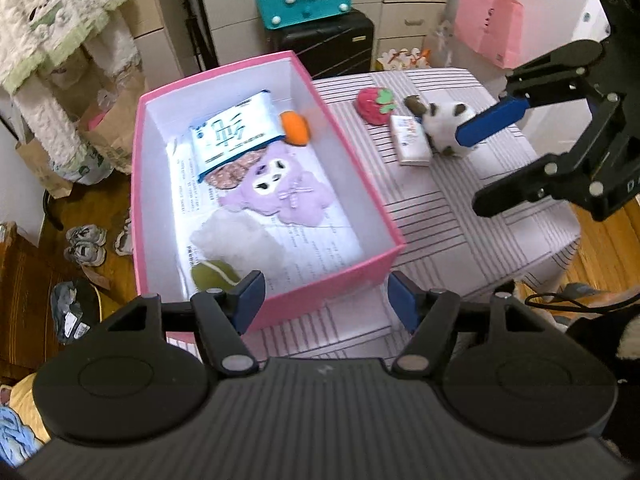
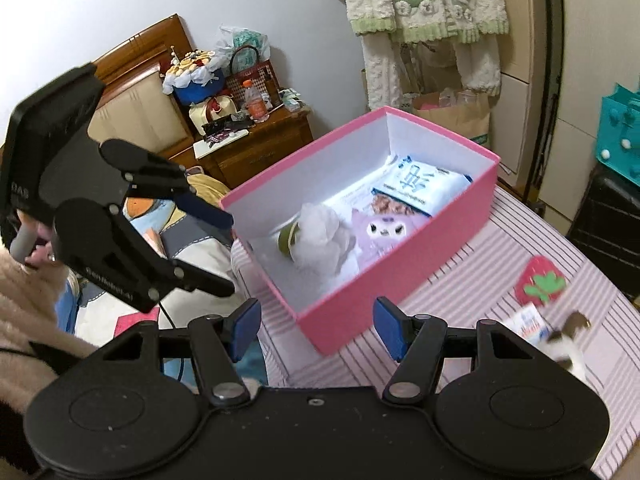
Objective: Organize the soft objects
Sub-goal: 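Move both tools back over the table toward the white panda plush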
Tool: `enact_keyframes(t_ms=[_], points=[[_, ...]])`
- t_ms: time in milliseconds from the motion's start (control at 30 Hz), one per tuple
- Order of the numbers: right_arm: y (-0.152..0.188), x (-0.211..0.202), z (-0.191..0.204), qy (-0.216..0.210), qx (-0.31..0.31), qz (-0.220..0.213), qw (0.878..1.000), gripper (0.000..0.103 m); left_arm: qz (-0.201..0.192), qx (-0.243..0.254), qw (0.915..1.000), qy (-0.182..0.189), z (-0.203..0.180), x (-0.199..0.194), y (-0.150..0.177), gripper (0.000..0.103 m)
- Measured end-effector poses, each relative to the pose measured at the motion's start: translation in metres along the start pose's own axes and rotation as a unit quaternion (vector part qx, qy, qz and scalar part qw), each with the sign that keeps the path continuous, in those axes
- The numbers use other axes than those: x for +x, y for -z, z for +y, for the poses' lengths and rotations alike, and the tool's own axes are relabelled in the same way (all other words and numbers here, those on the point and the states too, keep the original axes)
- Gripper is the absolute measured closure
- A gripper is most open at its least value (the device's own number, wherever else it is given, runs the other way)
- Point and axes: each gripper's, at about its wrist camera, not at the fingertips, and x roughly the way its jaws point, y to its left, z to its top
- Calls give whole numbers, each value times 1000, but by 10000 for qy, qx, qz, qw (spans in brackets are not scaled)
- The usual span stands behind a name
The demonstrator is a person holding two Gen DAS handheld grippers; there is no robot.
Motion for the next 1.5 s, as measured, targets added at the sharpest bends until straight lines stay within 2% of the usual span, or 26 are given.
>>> enact_keyframes(t_ms=[333,667,800,933,1067,1233,1500], points=[[49,-32,-3,290,176,-76,9994,36,-30,390,9991,189,-49,-3,-1,35],[88,-48,-24,494,300,-139,9982,35,-110,666,9959,603,-89,17,-17,35],[97,-48,-36,683,310,-193,9970,35,-177,627,9941,867,-99,28,-25,35],[102,-52,-49,756,368,-290,9960,35,-302,673,9937,841,-106,39,-33,35],[108,-51,-65,947,388,-434,9938,34,-407,502,9932,969,-105,51,-44,35],[117,-42,-88,976,586,-572,9918,34,-673,325,9918,1037,-107,67,-57,35],[139,-14,-109,1539,558,-995,9815,30,-1000,249,9891,1048,-121,97,-71,35]])
